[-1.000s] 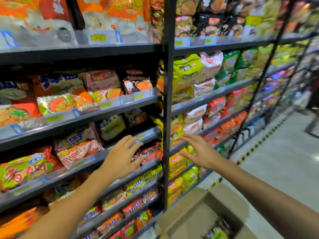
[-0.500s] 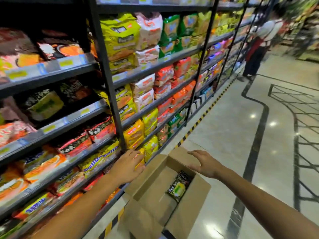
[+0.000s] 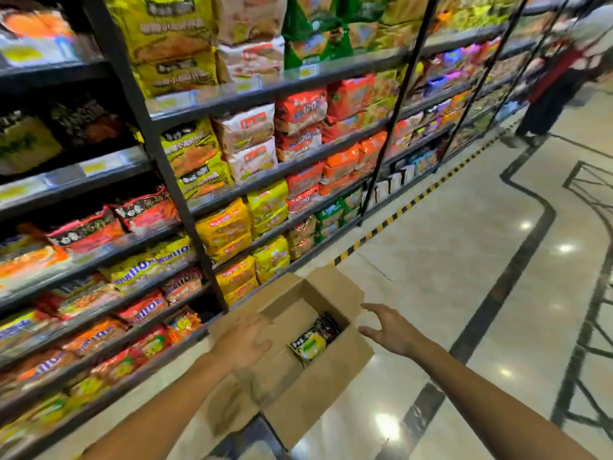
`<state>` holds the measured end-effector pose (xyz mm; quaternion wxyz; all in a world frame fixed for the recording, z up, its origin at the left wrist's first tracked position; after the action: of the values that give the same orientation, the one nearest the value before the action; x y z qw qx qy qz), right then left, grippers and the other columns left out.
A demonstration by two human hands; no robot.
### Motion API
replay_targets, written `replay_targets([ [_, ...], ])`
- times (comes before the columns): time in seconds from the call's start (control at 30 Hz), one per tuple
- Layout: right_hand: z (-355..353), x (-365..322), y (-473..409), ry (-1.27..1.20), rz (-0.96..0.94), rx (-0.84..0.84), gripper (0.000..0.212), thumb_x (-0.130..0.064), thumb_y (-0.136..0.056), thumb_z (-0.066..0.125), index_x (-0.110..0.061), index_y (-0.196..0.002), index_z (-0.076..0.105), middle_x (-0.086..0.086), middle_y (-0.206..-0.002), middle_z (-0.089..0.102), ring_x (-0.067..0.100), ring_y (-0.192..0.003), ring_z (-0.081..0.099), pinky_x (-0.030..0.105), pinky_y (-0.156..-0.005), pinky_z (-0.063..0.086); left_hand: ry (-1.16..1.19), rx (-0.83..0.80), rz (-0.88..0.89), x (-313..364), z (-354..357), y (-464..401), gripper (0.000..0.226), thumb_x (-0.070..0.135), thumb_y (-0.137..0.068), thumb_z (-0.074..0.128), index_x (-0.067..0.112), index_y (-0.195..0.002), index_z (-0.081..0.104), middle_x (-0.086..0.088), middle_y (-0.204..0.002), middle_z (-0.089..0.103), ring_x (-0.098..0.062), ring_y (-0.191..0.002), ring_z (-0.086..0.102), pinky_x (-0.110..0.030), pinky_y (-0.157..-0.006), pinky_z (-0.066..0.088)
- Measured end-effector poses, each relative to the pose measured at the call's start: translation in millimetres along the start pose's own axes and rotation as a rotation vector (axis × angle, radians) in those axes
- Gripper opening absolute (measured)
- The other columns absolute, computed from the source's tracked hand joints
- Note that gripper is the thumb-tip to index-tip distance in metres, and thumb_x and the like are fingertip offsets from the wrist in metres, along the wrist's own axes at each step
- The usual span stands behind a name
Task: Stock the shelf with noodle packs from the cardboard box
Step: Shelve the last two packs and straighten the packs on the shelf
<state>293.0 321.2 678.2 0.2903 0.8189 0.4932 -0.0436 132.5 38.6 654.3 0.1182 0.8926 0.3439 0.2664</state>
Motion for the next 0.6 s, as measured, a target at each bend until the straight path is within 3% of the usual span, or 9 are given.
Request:
replay_targets([
  [0.07,2.3,3.5,-19.6,-0.023,-0.017,-0.030,0.069,-0.052,-0.096,0.055,-0.020,-0.153,0.033,0.003,-0.158,0.037,0.022,-0.143,0.036,0.032,-0.115,0.030,-0.002,-0.027,-0.040,-0.1,6.4,-8.1,0.056,0.046,-0.099,0.044,0.023,-0.150,0.036,0.000,-0.157,0.031,-0.020,-0.146,0.027,-0.026,-0.113,0.020],
  [0.13,7.0,5.8,-40.8,-0.039,-0.016,-0.059,0.069,-0.052,-0.095,0.056,-0.020,-0.152,0.034,0.003,-0.157,0.038,0.021,-0.142,0.038,0.030,-0.115,0.030,0.027,-0.035,-0.061,-8.9,12.3,-21.6,0.052,0.037,-0.101,0.047,0.021,-0.150,0.035,-0.002,-0.158,0.031,-0.020,-0.146,0.027,-0.025,-0.112,0.022],
  [0.3,21.9,16.8,-84.4,-0.105,0.046,-0.101,0.066,-0.044,-0.096,0.059,-0.018,-0.152,0.035,0.004,-0.151,0.045,0.021,-0.137,0.044,0.029,-0.108,0.036,0.169,-0.085,-0.135,-35.3,37.9,-66.9,0.048,0.036,-0.101,0.047,0.025,-0.147,0.038,0.002,-0.152,0.037,-0.021,-0.140,0.034,-0.031,-0.107,0.035],
  [0.6,35.4,39.3,-166.2,-0.104,0.104,-0.237,0.067,-0.042,-0.095,0.061,-0.018,-0.152,0.034,0.004,-0.148,0.049,0.021,-0.135,0.048,0.029,-0.107,0.040,0.308,-0.179,-0.280,-75.0,68.9,-147.9,0.057,0.049,-0.090,0.044,0.025,-0.141,0.045,0.000,-0.146,0.045,-0.021,-0.133,0.044,-0.034,-0.108,0.038],
])
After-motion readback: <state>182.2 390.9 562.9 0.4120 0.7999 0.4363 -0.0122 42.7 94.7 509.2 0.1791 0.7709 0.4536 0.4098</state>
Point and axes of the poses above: each hand's wrist, its own y-axis away from the middle knuckle, its own z-axis out of the palm, x = y × z, the point moved 6 cm from there along -y, towards the middle knuckle
